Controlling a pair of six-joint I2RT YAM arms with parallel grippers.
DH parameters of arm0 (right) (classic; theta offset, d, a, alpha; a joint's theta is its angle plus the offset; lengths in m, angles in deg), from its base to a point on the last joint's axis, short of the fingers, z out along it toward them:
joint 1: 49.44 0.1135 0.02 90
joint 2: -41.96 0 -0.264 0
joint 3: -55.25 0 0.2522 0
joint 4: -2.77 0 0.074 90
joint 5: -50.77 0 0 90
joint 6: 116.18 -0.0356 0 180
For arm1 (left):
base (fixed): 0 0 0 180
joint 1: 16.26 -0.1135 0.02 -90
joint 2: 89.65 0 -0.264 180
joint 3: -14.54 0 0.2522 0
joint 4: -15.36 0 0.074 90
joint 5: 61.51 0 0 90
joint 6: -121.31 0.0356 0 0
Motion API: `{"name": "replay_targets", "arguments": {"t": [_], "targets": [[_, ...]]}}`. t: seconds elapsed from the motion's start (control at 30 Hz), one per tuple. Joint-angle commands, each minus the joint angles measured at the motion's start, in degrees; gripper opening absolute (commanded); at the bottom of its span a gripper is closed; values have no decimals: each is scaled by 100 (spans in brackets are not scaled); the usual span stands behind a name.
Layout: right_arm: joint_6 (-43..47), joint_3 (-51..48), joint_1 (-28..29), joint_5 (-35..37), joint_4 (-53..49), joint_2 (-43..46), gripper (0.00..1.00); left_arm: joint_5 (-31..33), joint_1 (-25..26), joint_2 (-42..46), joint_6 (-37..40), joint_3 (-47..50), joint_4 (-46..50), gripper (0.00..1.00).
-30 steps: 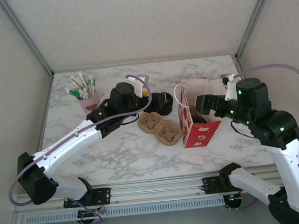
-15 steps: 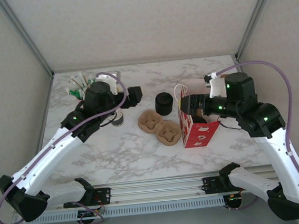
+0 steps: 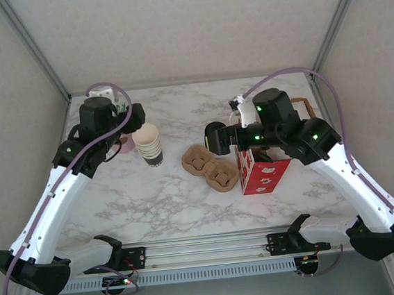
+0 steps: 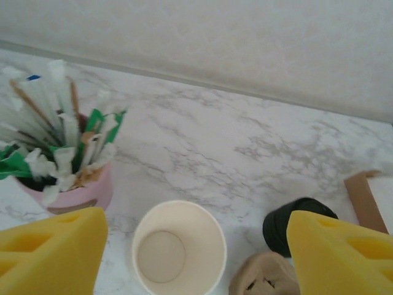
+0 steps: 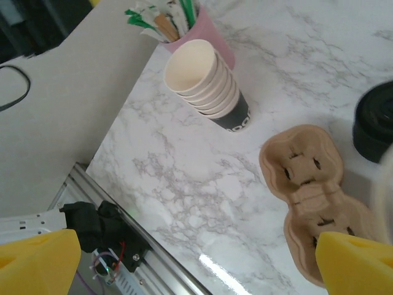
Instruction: Pack the takeout coffee
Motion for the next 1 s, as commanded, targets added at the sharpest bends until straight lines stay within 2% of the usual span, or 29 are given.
{"name": "replay_targets", "arguments": {"t": [0.0, 0.2, 0.4, 0.57, 0.7, 0.87, 0.97], "targets": [[208, 399, 292, 513, -240, -284, 99, -41, -281, -268, 71, -247, 570, 70], [238, 485, 435, 925, -403, -607, 99, 156, -553, -848, 208, -610, 925, 55], [202, 291, 438, 1028, -379, -552, 99, 251, -584, -1460, 373, -1037, 1235, 38], [209, 200, 442, 1128, -380, -503, 99, 482, -584, -1882, 420, -1346, 1448, 28], [239, 156, 444, 1186, -388, -489, 99, 899, -584, -2073, 406, -1447, 1573, 30], [277, 136, 440, 1230, -390, -511, 99, 1058, -583, -2203, 419, -1451, 1589, 34], [288, 119, 439, 1266, -411, -514, 99, 1056, -584, -2306, 446, -1496, 1622, 28]]}}
